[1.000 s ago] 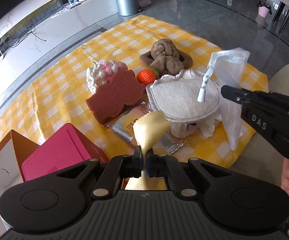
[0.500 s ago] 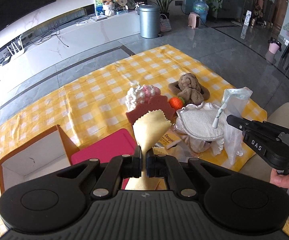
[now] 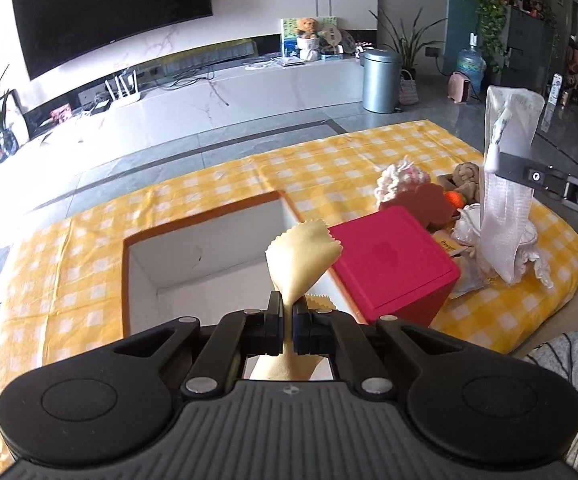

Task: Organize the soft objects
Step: 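Carry the yellow cloth with the left gripper while the right gripper carries the mesh bag to the white box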

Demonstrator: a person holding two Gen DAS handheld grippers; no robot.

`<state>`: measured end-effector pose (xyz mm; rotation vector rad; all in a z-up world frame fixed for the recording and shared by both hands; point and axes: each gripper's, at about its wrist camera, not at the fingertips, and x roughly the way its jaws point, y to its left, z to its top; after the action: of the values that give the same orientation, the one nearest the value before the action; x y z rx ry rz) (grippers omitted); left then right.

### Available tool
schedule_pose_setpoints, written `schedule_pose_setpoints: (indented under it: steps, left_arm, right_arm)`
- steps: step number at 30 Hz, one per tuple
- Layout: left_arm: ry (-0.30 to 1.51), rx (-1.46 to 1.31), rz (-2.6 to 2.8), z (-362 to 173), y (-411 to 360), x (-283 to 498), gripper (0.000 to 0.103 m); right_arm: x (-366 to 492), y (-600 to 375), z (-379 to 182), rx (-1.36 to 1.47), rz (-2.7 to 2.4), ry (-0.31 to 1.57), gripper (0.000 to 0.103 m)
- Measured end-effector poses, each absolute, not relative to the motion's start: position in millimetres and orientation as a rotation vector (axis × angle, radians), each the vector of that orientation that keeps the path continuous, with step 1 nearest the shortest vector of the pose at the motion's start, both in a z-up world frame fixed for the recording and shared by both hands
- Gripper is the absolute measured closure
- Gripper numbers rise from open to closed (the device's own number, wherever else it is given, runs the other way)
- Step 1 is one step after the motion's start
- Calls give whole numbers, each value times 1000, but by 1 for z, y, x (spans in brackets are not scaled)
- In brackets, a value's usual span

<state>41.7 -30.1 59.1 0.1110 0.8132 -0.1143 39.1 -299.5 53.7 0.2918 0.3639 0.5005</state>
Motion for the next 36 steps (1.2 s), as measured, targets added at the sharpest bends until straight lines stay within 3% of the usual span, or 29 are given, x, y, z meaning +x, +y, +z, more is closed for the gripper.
schedule_pose_setpoints:
  steps: [13,29,31,36]
  left_arm:
    - [936,115,-21,-7,32,20,99]
    - [919,131,-3,-17,49,-5,92]
    - [915,125,-8,-15,48,-7,89]
    - [874,106,-37,-5,54,-17,65]
  right_arm:
    - [36,-148,20,106,827,571,101]
    - [50,-114,-17,25,773,710,101]
    - [49,-112,-20,17,778,720,101]
    - [46,-104,-27,-23,779,734,101]
